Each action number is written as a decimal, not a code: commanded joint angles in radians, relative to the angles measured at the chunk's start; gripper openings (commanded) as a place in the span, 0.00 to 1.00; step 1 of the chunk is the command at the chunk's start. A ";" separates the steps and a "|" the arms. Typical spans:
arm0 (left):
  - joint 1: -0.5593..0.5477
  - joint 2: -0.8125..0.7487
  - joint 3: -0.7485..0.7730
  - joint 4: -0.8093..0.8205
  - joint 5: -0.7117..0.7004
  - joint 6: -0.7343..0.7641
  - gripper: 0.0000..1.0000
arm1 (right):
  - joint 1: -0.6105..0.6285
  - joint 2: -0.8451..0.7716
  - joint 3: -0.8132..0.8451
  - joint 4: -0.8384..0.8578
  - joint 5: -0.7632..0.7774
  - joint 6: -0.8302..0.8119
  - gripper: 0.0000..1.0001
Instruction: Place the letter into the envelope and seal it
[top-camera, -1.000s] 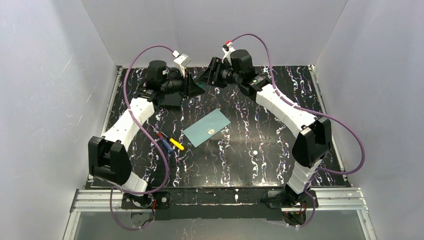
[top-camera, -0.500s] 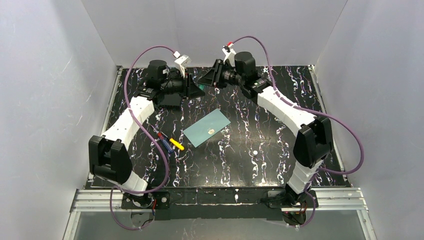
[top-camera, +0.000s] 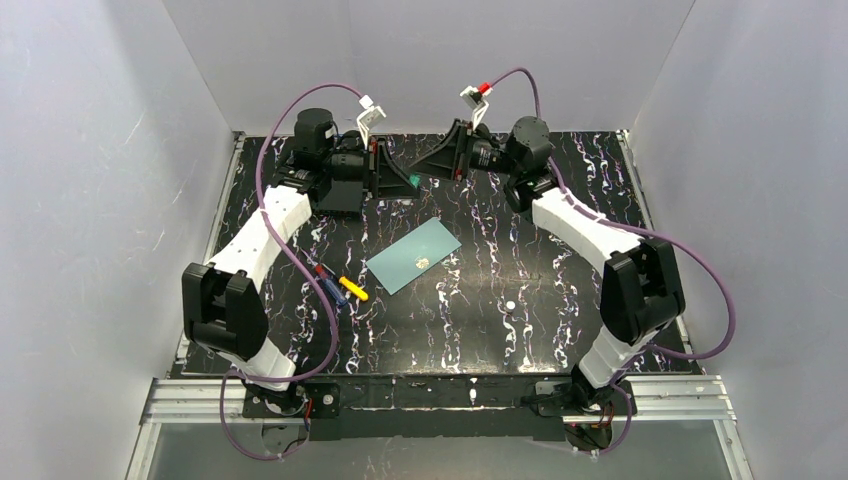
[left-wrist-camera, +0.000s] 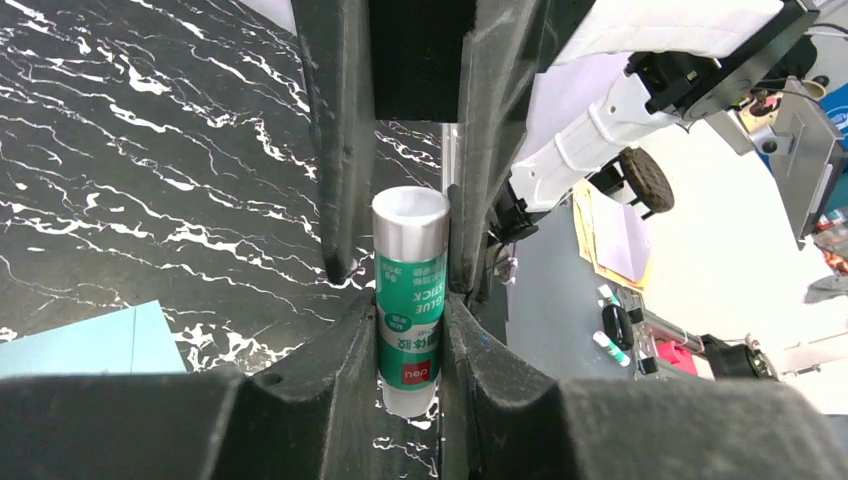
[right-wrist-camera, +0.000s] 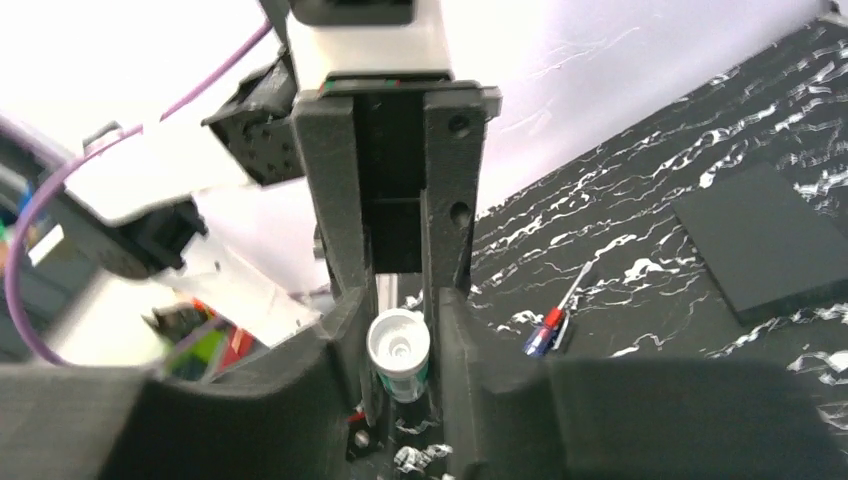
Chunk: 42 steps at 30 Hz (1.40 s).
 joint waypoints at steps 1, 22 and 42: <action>-0.006 -0.028 0.022 -0.012 -0.029 -0.004 0.00 | 0.024 -0.079 0.011 -0.013 0.222 0.011 0.51; -0.006 -0.089 -0.021 -0.124 -0.480 0.136 0.00 | 0.121 0.020 0.241 -0.653 0.649 -0.047 0.36; -0.010 -0.081 0.012 0.015 0.134 -0.028 0.00 | 0.025 -0.106 -0.053 0.200 -0.115 0.010 0.01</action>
